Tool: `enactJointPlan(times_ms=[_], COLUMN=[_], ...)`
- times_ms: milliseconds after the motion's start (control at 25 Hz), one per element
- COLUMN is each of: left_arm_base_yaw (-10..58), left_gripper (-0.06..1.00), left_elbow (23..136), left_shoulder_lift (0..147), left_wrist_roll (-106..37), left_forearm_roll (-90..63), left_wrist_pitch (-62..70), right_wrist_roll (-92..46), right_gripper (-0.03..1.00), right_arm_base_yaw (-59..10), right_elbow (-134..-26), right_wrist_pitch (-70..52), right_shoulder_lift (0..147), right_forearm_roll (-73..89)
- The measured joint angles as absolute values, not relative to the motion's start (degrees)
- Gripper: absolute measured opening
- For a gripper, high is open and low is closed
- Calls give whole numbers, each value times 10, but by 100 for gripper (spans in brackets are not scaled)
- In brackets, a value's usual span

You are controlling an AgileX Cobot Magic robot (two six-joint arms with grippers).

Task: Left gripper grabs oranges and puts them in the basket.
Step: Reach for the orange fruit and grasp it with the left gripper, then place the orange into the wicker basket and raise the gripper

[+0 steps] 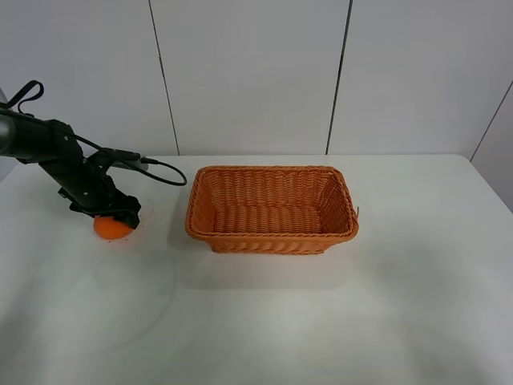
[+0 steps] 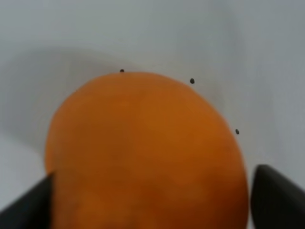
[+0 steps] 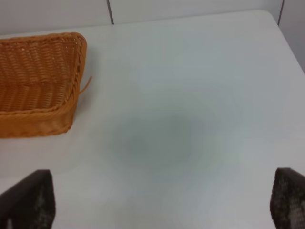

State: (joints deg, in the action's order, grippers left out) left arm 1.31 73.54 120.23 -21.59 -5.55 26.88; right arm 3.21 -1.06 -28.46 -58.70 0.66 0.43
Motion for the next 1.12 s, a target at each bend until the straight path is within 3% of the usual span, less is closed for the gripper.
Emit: enactJointPlan(times_ms=[160, 240, 600, 1120], left_arm_base_yaw=[13, 13, 13, 22], left_gripper=[42, 29, 26, 24], left_elbow=[737, 741, 742, 742], left_shoulder_lift=[1202, 1201, 1171, 1004], left_wrist_roll=[-216, -216, -196, -162], left_forearm_roll=[-55, -55, -56, -62], left_wrist_pitch=[274, 284, 310, 406], right_wrist_roll=[32, 32, 32, 32], right_gripper=[69, 69, 69, 69], right_arm_base_yaw=[-11, -11, -11, -11], right_elbow=[-285, -285, -285, -285], right_wrist_pitch=[-587, -587, -587, -587], right_shoulder_lift=[7, 7, 7, 7], right_forearm_roll=[4, 4, 4, 4])
